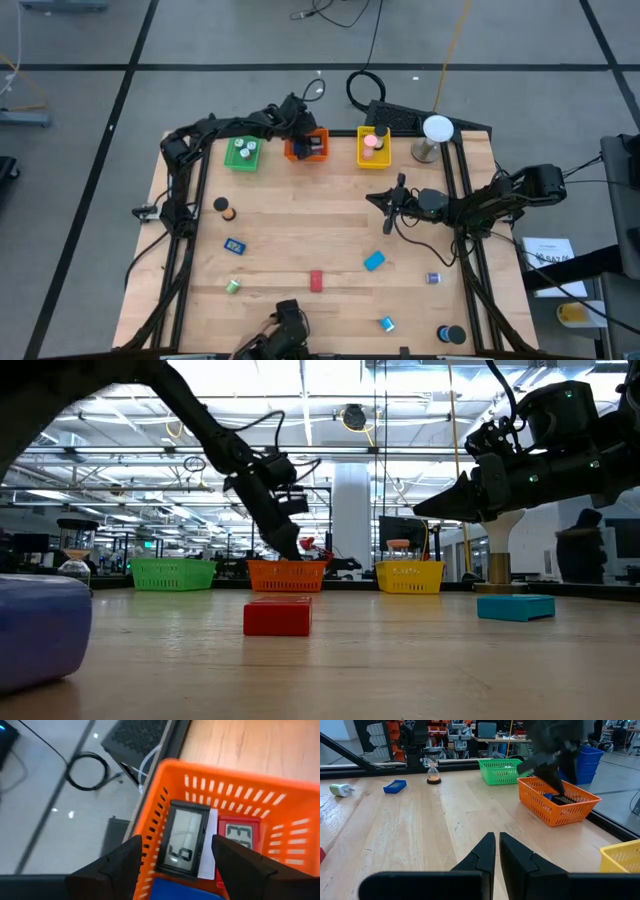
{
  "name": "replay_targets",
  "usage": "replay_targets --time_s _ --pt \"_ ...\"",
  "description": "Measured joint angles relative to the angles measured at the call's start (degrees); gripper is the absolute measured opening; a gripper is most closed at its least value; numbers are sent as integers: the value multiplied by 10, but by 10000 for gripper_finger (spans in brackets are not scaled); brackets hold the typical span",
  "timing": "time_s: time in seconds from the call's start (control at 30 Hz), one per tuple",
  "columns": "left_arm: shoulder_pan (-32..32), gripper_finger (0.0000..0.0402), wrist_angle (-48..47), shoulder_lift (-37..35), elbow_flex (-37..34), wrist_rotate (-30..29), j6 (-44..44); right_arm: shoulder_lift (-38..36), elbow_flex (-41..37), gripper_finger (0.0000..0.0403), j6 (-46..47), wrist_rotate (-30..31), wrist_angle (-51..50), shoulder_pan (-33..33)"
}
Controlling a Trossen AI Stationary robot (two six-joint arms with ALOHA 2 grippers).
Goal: Pick & Place Office items
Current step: Put the right purple charger adaptor into the green bin
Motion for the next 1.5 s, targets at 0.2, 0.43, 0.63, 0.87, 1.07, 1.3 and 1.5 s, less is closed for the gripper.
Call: replay_targets --time_s 0.2,0.43,0.63,0.87,1.07,1.3,1.5 --pt "-12 198 -56 -67 0 -9 13 0 0 20 0 0 -1 0" --pt "-36 107 -95 -158 -19 19 6 0 0 20 0 0 -4 0" --pt "-52 48 8 -231 -120 53 -8 0 0 20 10 0 -4 0" --pt "-81 5 214 -303 -289 122 -52 0 0 20 16 0 -3 0" --pt "-144 22 442 -324 -419 136 -113 0 0 20 30 0 -3 0" --pt "-230 32 601 -324 -504 131 -151 0 0 20 59 -4 -6 0" --pt "-298 33 605 -323 -519 115 -146 0 0 20 71 -87 -3 0"
